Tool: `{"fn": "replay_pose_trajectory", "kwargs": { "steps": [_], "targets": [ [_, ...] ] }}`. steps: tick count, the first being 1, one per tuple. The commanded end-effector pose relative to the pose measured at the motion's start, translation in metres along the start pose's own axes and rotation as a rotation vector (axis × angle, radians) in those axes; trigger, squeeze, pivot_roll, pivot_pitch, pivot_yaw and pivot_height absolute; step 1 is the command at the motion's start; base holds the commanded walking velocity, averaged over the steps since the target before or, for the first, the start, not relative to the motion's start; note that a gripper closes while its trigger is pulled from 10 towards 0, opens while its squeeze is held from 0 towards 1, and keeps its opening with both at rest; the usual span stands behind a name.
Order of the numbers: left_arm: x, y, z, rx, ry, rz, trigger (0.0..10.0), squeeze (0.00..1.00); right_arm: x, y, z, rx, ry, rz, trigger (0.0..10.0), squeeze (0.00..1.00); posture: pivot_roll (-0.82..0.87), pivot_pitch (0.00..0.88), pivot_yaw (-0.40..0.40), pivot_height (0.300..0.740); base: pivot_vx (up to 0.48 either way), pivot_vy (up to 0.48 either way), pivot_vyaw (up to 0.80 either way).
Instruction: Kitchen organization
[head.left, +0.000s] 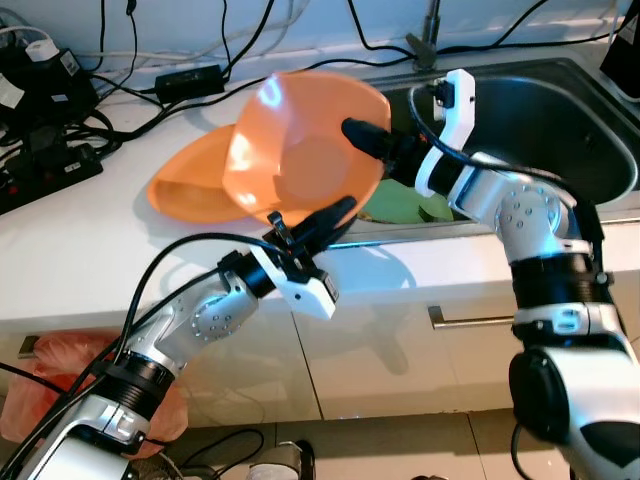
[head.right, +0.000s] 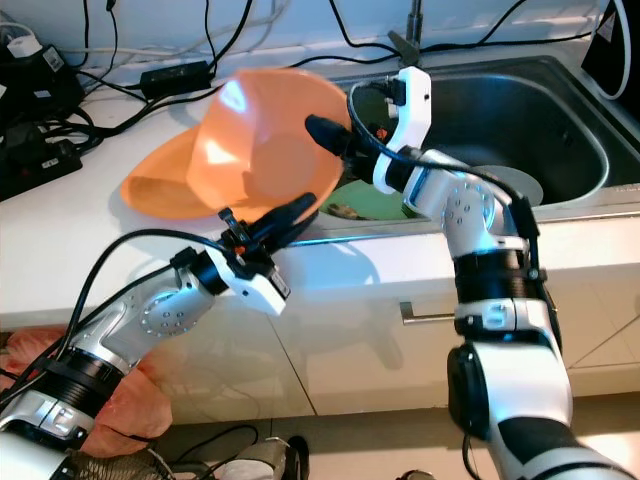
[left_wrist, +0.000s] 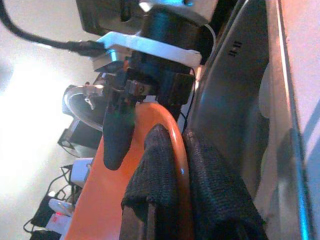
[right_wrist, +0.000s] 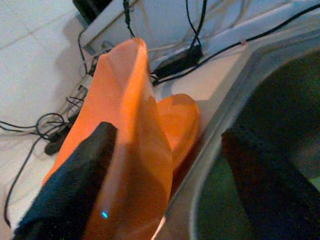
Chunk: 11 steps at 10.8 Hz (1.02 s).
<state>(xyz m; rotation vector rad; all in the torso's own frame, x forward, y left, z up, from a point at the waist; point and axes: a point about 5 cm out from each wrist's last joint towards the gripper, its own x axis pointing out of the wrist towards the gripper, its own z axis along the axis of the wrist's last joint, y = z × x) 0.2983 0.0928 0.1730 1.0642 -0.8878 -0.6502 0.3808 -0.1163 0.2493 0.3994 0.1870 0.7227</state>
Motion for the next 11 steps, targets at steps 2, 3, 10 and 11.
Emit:
{"fn": "replay_pose_trajectory", "kwargs": {
  "steps": [2, 3, 10, 11],
  "targets": [
    [0.010, 0.009, 0.014, 0.039, -0.103, 0.026, 0.0, 0.00, 0.003, -0.003, -0.011, -0.025, 0.124, -0.048, 0.2, 0.00, 0.16, 0.104, 0.117, 0.740, 0.000, 0.000, 0.00],
    [0.011, 0.010, 0.014, 0.045, -0.101, 0.028, 0.0, 0.00, 0.002, -0.004, -0.013, -0.036, 0.149, -0.041, 0.4, 0.00, 0.16, 0.104, 0.114, 0.740, 0.000, 0.000, 0.00],
    [0.013, 0.010, 0.017, 0.092, -0.118, 0.025, 2.5, 0.00, -0.005, -0.017, -0.011, -0.121, 0.220, -0.073, 0.0, 0.00, 0.16, 0.104, 0.115, 0.740, 0.000, 0.000, 0.00],
    [0.016, 0.013, 0.018, 0.095, -0.120, 0.034, 3.1, 0.00, -0.006, -0.019, -0.012, -0.127, 0.227, -0.078, 0.0, 0.00, 0.16, 0.104, 0.115, 0.740, 0.000, 0.000, 0.00]
  ]
}}
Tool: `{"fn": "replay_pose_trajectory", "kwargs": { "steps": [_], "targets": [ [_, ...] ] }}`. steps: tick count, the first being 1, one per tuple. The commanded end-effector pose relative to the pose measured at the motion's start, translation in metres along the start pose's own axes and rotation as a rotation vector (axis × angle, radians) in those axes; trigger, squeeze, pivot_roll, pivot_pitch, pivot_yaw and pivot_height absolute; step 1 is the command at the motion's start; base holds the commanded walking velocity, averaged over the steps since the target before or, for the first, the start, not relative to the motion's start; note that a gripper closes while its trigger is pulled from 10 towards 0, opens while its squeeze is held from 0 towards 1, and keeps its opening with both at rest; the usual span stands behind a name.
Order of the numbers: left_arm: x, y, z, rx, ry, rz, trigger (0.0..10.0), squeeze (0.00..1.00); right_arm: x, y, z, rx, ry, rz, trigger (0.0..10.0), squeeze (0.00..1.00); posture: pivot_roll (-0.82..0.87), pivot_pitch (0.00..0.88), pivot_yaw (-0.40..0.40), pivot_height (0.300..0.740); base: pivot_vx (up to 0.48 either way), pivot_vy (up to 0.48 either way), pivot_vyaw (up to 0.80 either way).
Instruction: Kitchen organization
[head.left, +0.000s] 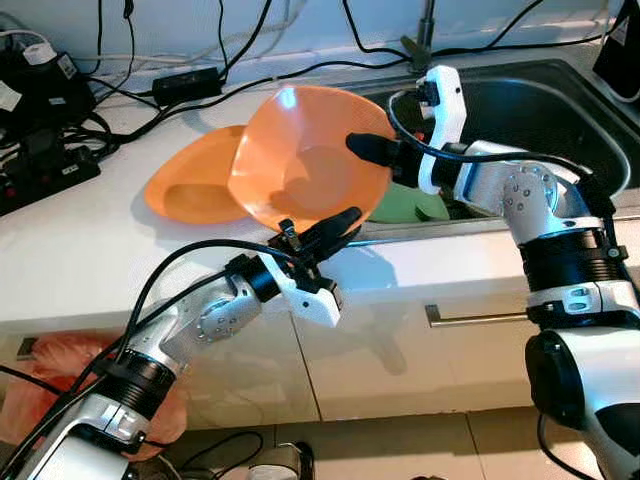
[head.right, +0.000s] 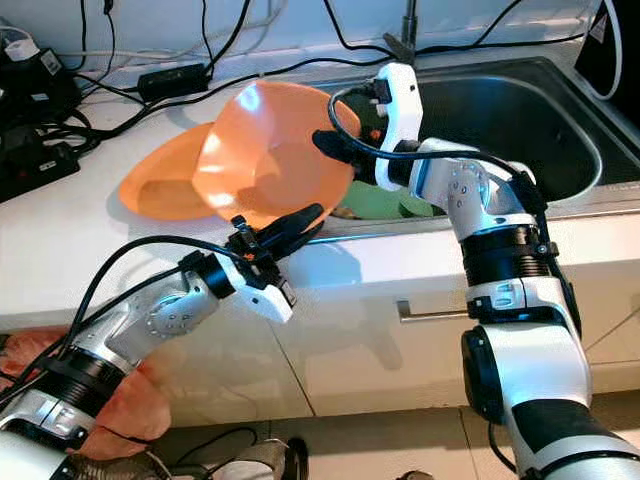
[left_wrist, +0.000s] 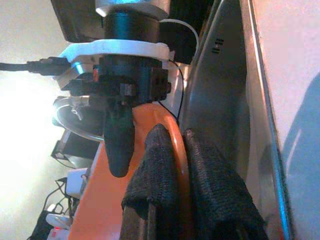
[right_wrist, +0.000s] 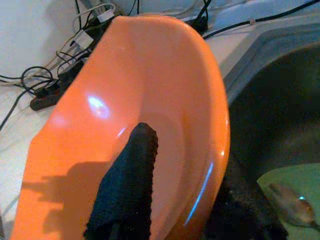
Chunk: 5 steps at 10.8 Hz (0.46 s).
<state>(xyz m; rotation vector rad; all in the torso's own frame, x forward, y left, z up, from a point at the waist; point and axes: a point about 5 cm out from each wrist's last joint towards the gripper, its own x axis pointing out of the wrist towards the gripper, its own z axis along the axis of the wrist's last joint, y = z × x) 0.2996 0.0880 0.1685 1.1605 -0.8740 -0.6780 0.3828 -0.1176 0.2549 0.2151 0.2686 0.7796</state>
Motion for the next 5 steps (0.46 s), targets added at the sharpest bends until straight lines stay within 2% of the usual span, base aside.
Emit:
{"fn": "replay_pose_trajectory", "kwargs": {
  "steps": [1, 2, 3, 5],
  "targets": [
    [0.0144, 0.0249, 0.0187, 0.043, -0.131, 0.119, 4.0, 0.00, -0.0049, -0.0187, -0.0216, 0.016, 0.095, -0.099, 0.0, 0.00, 0.16, 0.104, 0.115, 0.740, 0.000, 0.000, 0.00],
    [0.0179, 0.0296, 0.0210, 0.068, -0.140, 0.134, 7.4, 0.00, -0.0055, -0.0209, -0.0209, 0.009, 0.100, -0.104, 0.0, 0.00, 0.16, 0.103, 0.112, 0.740, 0.000, 0.000, 0.00],
    [0.0191, 0.0309, 0.0210, 0.078, -0.140, 0.136, 10.0, 0.00, -0.0058, -0.0222, -0.0207, 0.001, 0.106, -0.105, 0.4, 0.00, 0.16, 0.102, 0.111, 0.740, 0.000, 0.000, 0.00],
    [0.0190, 0.0312, 0.0203, 0.083, -0.132, 0.138, 10.0, 0.00, -0.0065, -0.0250, -0.0218, -0.013, 0.125, -0.110, 0.0, 0.00, 0.16, 0.100, 0.110, 0.740, 0.000, 0.000, 0.00]
  ]
}}
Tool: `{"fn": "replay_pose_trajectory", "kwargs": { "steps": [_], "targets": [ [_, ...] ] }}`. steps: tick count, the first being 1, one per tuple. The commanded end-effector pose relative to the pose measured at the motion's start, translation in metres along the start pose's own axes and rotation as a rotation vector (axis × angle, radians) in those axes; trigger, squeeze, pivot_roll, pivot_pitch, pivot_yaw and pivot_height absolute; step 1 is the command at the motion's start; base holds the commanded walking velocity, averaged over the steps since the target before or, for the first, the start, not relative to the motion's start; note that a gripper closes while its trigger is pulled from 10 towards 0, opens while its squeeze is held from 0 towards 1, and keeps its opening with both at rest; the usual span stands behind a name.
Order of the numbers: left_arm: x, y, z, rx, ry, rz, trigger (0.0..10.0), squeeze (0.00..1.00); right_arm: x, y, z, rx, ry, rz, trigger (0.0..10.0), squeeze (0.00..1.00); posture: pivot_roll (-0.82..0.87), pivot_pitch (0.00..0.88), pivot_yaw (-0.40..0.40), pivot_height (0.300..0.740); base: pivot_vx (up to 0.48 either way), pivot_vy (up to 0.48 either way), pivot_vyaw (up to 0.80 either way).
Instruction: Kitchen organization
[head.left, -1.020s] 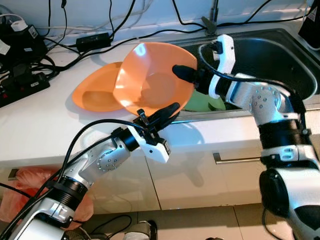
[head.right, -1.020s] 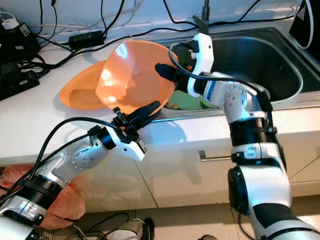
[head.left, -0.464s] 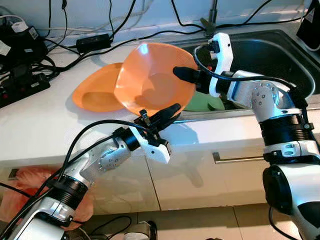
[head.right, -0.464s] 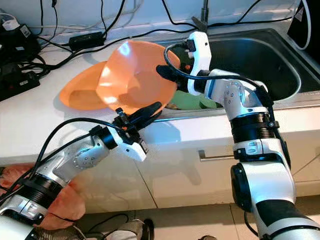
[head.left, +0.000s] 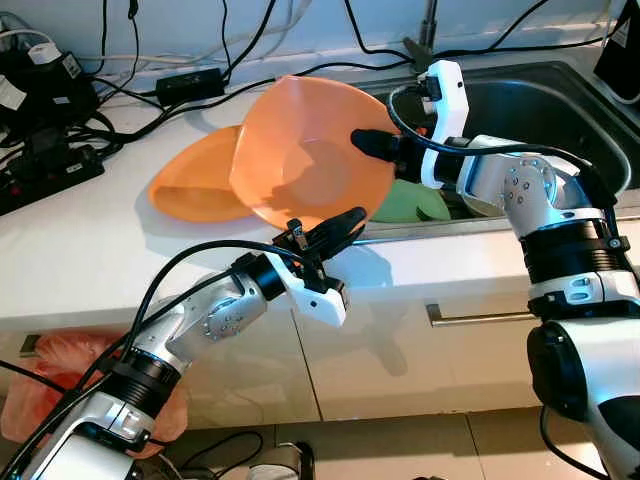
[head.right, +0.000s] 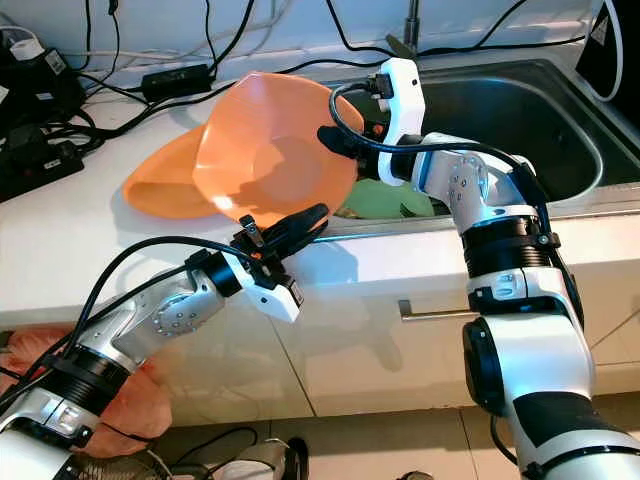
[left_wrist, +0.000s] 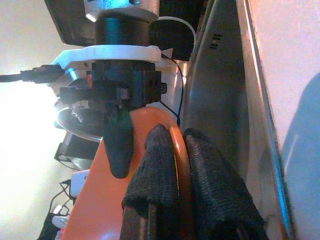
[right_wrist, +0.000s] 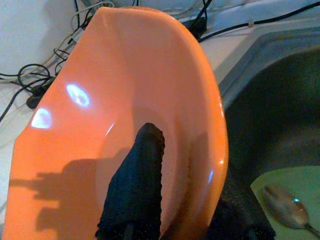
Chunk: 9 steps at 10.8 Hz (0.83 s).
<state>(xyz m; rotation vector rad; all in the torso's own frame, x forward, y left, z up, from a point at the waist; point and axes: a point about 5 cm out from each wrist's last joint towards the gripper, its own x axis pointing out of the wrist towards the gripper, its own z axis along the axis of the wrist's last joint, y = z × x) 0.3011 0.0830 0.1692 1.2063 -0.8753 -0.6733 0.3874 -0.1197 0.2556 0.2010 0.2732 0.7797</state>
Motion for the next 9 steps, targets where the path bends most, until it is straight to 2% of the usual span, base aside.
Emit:
{"fn": "replay_pose_trajectory", "kwargs": {
  "steps": [1, 2, 3, 9],
  "targets": [
    [0.0143, 0.0350, 0.0171, 0.047, -0.129, 0.166, 10.0, 0.00, -0.0082, -0.0223, -0.0248, -0.007, 0.124, -0.113, 0.0, 0.00, 0.16, 0.100, 0.110, 0.740, 0.000, 0.000, 0.00],
    [0.0158, 0.0364, 0.0166, 0.031, -0.125, 0.179, 10.0, 0.00, -0.0088, -0.0237, -0.0255, -0.009, 0.127, -0.115, 0.0, 0.00, 0.16, 0.095, 0.108, 0.740, 0.000, 0.000, 0.00],
    [0.0168, 0.0385, 0.0157, 0.002, -0.124, 0.200, 10.0, 1.00, -0.0089, -0.0241, -0.0257, -0.008, 0.127, -0.111, 0.0, 0.00, 0.16, 0.095, 0.107, 0.740, 0.000, 0.000, 0.00],
    [0.0162, 0.0418, 0.0160, -0.041, -0.127, 0.233, 10.0, 1.00, -0.0065, -0.0243, -0.0240, -0.001, 0.106, -0.107, 0.0, 0.00, 0.17, 0.095, 0.105, 0.740, 0.000, 0.000, 0.00]
  ]
}}
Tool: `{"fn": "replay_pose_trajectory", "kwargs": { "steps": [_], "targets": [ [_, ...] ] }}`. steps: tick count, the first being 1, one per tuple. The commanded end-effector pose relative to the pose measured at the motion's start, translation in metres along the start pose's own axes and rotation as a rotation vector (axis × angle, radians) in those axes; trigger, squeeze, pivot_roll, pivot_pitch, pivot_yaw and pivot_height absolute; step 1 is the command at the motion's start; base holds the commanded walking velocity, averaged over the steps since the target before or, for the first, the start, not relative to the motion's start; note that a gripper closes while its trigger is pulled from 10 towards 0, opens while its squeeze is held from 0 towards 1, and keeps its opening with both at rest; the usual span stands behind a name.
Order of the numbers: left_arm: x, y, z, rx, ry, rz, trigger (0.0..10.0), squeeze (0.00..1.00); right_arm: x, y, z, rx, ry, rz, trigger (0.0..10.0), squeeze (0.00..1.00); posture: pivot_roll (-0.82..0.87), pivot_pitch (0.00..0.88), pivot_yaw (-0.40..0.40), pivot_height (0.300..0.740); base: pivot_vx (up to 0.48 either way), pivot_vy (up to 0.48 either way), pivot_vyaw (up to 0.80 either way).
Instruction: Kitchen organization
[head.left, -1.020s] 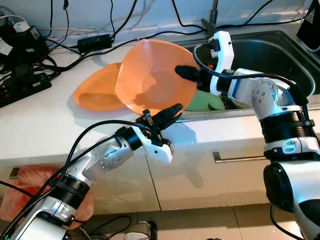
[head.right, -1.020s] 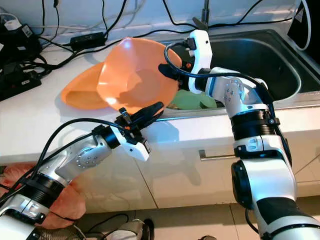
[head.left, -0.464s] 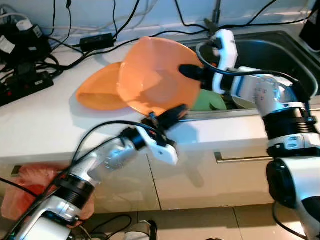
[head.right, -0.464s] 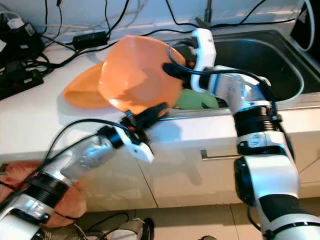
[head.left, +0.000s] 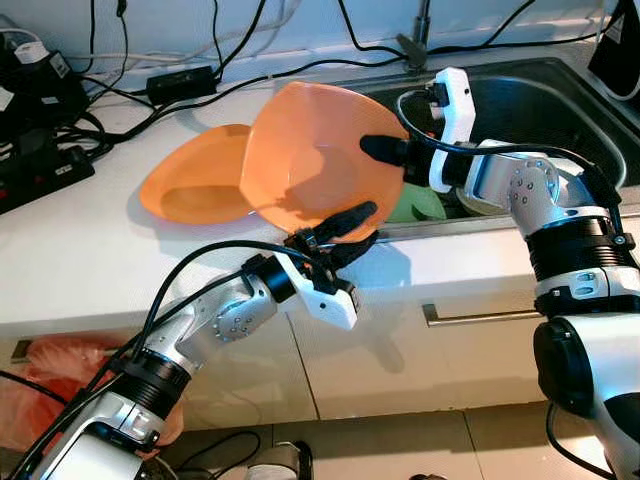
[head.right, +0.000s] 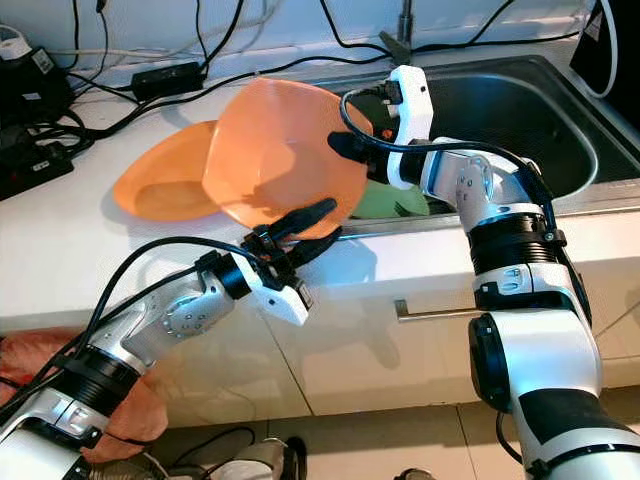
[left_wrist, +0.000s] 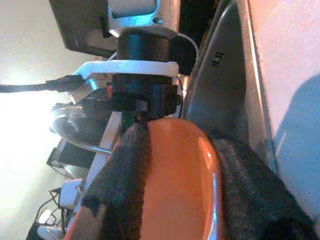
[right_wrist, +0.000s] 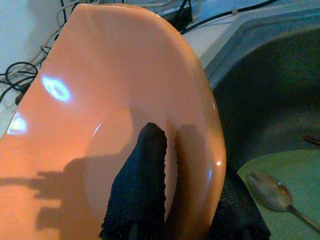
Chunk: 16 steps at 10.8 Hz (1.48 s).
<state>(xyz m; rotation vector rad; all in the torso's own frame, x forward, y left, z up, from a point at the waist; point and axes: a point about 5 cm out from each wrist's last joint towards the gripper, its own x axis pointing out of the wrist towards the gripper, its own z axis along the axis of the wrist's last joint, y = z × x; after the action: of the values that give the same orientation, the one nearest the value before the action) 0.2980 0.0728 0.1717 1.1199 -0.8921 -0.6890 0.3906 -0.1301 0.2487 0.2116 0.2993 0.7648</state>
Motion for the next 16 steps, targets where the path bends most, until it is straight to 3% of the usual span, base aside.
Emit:
{"fn": "replay_pose_trajectory", "kwargs": {
  "steps": [1, 5, 10, 13, 16],
  "targets": [
    [0.011, 0.043, 0.012, 0.013, -0.114, 0.209, 10.0, 1.00, -0.002, -0.013, -0.019, -0.019, 0.083, -0.094, 0.0, 0.00, 0.17, 0.095, 0.106, 0.740, 0.000, 0.000, 0.00],
    [0.016, 0.051, 0.023, -0.057, -0.175, 0.241, 10.0, 1.00, 0.000, -0.021, -0.021, 0.047, 0.025, -0.188, 0.0, 0.00, 0.17, 0.098, 0.106, 0.740, 0.000, 0.000, 0.00],
    [0.014, 0.055, 0.021, -0.099, -0.154, 0.237, 10.0, 1.00, -0.002, -0.035, -0.023, 0.134, -0.078, -0.322, 0.0, 0.00, 0.17, 0.096, 0.114, 0.740, 0.000, 0.000, 0.00],
    [0.013, 0.058, 0.016, -0.146, -0.115, 0.263, 10.0, 1.00, -0.015, -0.053, -0.015, 0.159, -0.167, -0.441, 0.0, 0.00, 0.17, 0.097, 0.114, 0.740, 0.000, 0.000, 0.00],
    [0.008, 0.060, 0.008, -0.229, -0.060, 0.277, 10.0, 1.00, -0.038, -0.078, -0.017, 0.118, -0.217, -0.645, 0.0, 0.00, 0.18, 0.098, 0.113, 0.740, 0.000, 0.000, 0.00]
  ]
}}
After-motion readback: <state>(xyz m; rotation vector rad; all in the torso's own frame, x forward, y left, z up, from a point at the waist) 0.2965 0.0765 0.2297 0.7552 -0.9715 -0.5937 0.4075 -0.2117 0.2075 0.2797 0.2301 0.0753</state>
